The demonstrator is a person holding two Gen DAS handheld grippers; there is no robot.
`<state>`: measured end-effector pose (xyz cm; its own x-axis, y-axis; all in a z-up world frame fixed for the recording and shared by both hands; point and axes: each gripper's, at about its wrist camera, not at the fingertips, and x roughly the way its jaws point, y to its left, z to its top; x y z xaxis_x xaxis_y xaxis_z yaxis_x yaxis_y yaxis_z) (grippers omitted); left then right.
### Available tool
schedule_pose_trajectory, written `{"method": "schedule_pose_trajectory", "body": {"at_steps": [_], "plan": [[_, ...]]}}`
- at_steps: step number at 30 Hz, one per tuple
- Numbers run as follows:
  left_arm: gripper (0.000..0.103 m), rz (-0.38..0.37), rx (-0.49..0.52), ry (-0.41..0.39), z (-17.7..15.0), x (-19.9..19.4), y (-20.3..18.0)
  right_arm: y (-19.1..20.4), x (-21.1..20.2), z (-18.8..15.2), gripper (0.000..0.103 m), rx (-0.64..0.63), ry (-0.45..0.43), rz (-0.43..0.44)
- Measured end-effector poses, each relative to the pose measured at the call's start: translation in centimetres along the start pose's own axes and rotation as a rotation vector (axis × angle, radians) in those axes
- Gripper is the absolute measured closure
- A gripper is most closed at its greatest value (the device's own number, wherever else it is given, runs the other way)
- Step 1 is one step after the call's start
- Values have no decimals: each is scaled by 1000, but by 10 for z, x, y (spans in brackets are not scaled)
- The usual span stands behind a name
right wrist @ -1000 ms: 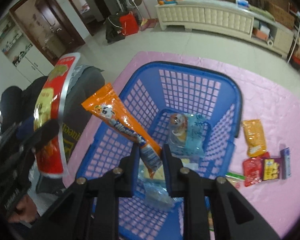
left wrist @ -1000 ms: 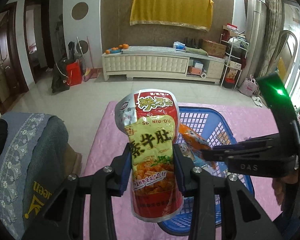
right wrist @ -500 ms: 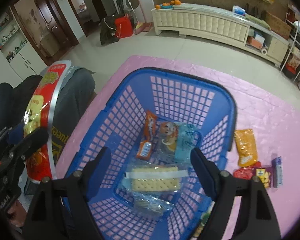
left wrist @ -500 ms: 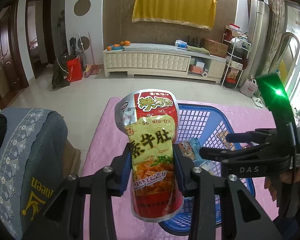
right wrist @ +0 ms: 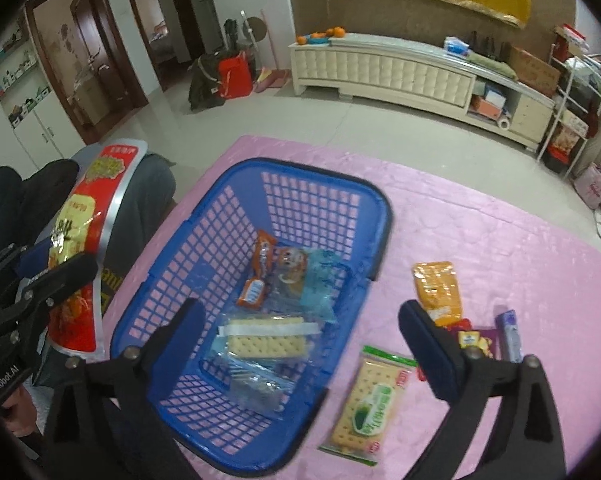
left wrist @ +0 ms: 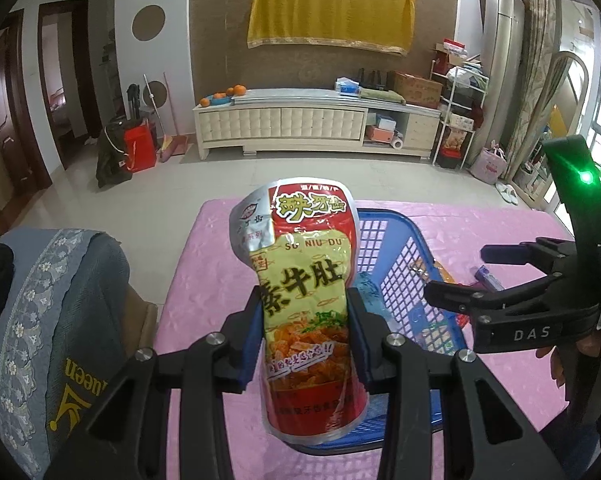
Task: Organize snacks
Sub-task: 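Lower the red bag into the basket and open the left tool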
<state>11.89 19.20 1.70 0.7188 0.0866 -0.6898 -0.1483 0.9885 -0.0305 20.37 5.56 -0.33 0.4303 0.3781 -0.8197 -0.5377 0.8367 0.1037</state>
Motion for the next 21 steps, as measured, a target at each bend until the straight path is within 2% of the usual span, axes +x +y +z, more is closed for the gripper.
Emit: {"method": "schedule_pose_trajectory", "body": {"at_steps": [12,21], "plan": [[66,-39,48,45,9,27,-24,-37,-4,-4,0,65,-24,-45],[64,-29,76,100,16,65,-22,-42,18,-8,0,59,25,-29]]}}
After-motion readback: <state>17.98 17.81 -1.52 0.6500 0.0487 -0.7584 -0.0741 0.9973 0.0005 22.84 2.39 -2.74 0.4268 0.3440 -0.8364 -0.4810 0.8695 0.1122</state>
